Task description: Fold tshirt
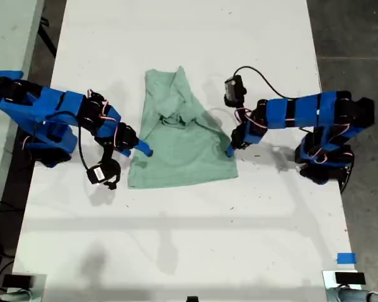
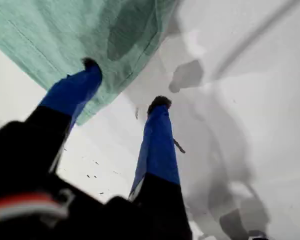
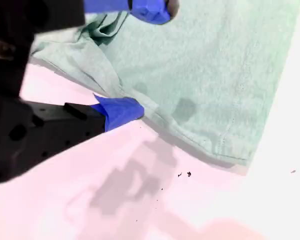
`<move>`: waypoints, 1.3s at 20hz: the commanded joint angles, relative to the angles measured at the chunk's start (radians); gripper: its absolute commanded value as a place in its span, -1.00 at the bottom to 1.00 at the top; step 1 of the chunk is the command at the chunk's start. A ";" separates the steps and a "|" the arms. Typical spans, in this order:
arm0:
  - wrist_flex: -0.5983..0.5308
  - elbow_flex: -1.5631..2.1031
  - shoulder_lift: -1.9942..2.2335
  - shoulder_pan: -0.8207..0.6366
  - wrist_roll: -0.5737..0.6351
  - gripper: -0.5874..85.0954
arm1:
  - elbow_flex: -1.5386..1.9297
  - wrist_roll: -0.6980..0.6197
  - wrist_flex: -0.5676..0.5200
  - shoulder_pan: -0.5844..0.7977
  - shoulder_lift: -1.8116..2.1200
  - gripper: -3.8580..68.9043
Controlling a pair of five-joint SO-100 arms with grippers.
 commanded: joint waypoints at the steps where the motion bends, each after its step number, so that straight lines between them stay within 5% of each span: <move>1: -0.032 0.006 0.057 0.011 -0.008 -0.46 | -0.120 0.005 0.009 -0.021 -0.101 -0.80; 3: -0.049 0.031 0.061 0.005 -0.012 -0.85 | -0.232 -0.009 0.084 -0.038 -0.129 -0.90; 8: -0.112 0.137 0.152 -0.006 -0.021 -0.98 | -0.709 -0.095 0.379 -0.049 -0.135 -0.90; 17: -0.114 0.166 0.186 -0.018 -0.025 -0.98 | -0.928 -0.043 0.342 0.009 -0.192 -0.90; 18: -0.114 0.166 0.186 -0.018 -0.023 -0.98 | -0.928 -0.044 0.370 0.011 -0.192 -0.61; 19: -0.114 0.166 0.186 -0.017 -0.023 -0.98 | -0.930 -0.064 0.403 0.003 -0.184 0.10; 26: -0.100 0.160 0.189 -0.020 -0.017 -0.98 | -0.664 -0.055 0.580 0.000 0.147 -0.08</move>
